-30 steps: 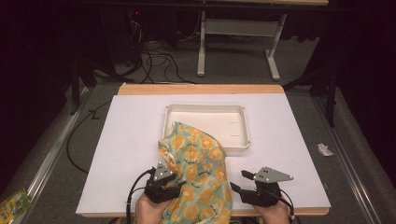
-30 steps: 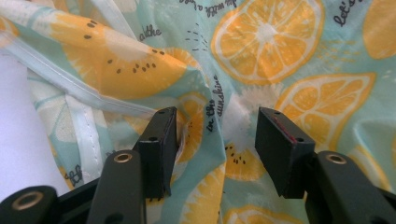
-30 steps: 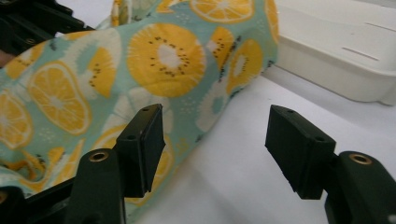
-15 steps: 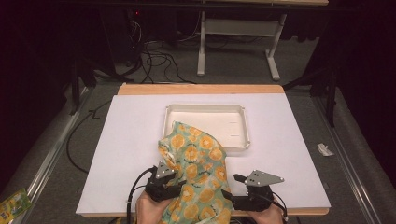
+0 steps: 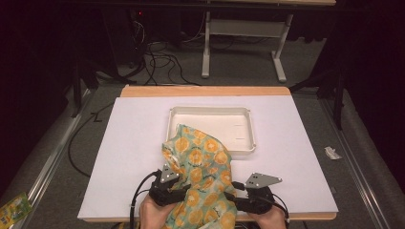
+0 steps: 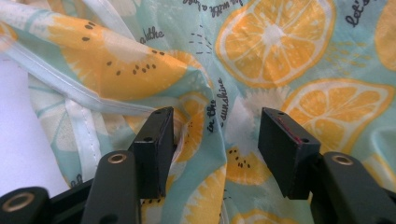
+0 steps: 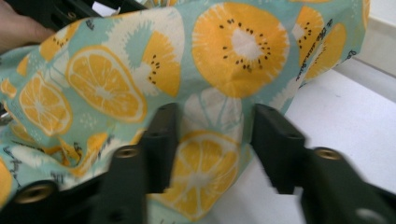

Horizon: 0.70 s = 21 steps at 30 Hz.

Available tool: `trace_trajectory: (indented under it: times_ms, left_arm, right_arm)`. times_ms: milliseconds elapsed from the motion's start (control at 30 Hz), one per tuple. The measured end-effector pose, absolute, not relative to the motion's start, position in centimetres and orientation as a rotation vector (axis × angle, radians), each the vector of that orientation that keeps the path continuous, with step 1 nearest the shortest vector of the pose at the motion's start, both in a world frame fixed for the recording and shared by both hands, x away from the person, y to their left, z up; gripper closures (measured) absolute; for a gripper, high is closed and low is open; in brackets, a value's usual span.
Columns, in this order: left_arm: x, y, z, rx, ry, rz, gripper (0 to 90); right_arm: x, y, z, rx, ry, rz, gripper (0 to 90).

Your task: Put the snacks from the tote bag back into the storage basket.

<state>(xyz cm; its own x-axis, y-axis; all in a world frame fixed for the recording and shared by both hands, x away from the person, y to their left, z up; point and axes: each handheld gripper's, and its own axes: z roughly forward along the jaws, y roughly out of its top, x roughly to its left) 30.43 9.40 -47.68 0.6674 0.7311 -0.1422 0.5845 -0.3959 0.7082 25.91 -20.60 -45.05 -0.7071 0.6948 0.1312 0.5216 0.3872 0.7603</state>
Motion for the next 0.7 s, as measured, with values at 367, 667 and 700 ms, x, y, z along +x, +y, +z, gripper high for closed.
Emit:
trace_trajectory:
  times_ms: [367,667,700]
  left_arm:
    - [30.5,9.4,-47.6,2.115,1.015,0.232,45.2]
    - [30.5,9.7,-46.9,2.109,1.010,0.244,44.5]
    - [30.5,9.7,-46.8,2.111,1.010,0.251,44.3]
  right_arm:
    - [25.6,-21.5,-45.2,1.056,2.435,1.185,90.0]
    - [25.2,-22.5,-44.9,1.055,2.387,1.195,90.0]
    - [25.1,-22.7,-44.9,1.063,2.385,1.189,90.0]
